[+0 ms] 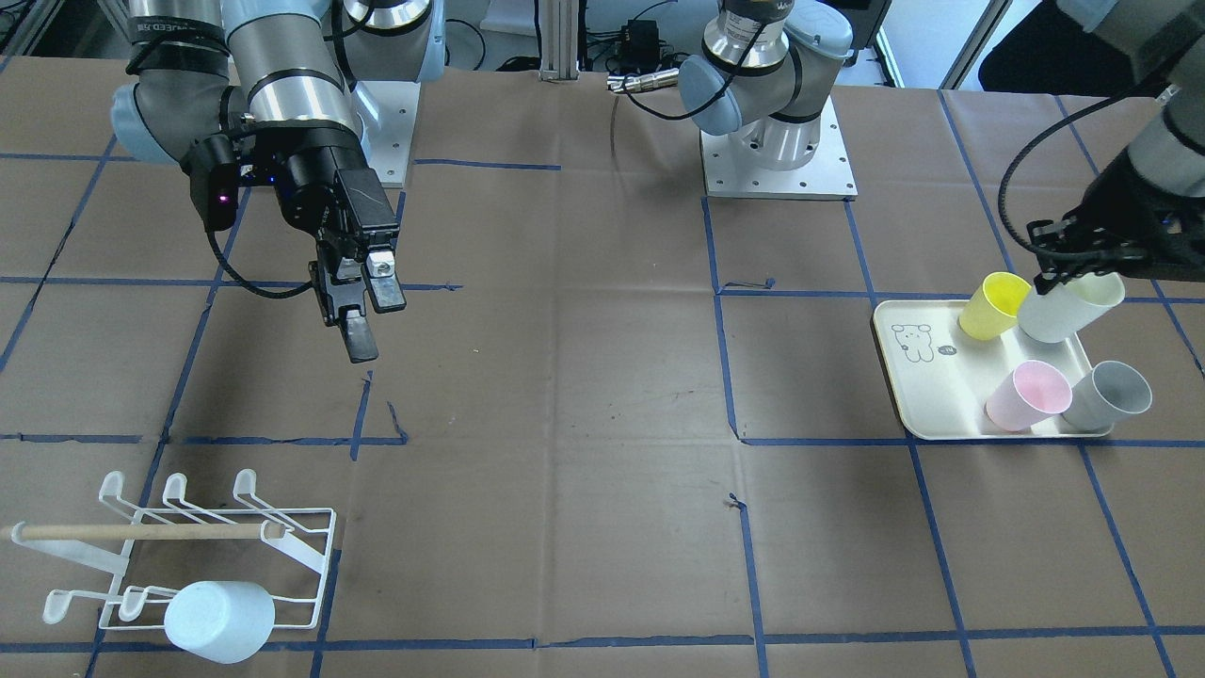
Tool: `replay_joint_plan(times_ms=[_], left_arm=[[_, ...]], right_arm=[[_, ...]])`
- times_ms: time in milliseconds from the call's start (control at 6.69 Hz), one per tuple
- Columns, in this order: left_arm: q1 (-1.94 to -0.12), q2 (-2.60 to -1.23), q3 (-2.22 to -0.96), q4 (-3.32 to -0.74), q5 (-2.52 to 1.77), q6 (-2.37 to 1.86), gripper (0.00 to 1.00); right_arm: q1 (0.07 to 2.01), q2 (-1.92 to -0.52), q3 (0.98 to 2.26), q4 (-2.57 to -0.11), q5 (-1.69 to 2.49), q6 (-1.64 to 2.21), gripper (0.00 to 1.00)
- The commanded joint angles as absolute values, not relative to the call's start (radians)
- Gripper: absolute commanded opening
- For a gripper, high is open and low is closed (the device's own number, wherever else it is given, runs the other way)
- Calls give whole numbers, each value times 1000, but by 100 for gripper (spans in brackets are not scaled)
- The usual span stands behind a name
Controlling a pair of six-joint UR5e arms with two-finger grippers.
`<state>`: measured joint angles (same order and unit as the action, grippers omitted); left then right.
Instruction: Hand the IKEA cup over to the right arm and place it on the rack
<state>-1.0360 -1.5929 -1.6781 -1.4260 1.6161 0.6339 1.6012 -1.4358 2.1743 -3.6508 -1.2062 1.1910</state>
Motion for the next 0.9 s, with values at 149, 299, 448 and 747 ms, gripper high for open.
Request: replay_joint_plan(times_ms=[149,299,448,747], left_arm=[[-1178,-1730,-1393,-1493,1423,621,0],[-1208,-1730,-1400,-1483,1196,621,0],[-1218,-1724,-1420,-1461,963,623,0],[-1227,-1692,-1515,-1332,610,630,0]], right_arm=[[1608,-1531,2258,-3639,-1216,1428,100],[1608,-1525,2269,-3640,-1216,1428,100],[1608,-1519,2270,-3651,-1216,1430,100],[1608,-1519,2269,-3642,-1219,1556,100]])
